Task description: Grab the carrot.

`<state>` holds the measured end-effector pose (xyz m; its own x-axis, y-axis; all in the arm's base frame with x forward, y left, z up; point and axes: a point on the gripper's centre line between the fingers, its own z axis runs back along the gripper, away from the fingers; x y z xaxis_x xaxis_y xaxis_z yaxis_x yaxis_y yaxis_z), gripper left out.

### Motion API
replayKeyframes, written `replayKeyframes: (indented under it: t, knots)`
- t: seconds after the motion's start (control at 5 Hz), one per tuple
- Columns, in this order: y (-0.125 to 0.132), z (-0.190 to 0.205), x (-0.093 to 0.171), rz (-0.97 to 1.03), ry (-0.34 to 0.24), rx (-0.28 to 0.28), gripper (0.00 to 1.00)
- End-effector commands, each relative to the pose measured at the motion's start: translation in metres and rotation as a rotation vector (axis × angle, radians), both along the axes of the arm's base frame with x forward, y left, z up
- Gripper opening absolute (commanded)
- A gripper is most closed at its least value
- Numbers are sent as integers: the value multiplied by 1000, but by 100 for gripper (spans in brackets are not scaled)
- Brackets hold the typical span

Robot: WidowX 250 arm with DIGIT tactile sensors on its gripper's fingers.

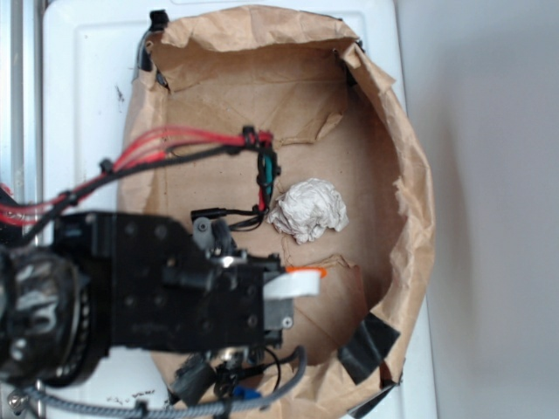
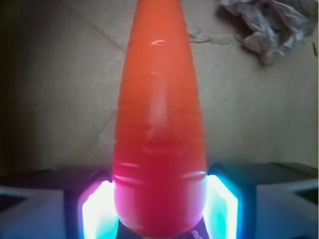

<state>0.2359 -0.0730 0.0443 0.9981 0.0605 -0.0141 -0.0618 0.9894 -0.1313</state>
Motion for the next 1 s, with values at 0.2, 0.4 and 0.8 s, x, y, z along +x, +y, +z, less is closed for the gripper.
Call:
replayKeyframes:
  t: [0.2,0.4,0.8]
  knots:
    - [58,146,11,257,-262,-102,0]
    - [62,167,17,292,-255,-86,0]
    - [68,175,29,345,-244,-33,0]
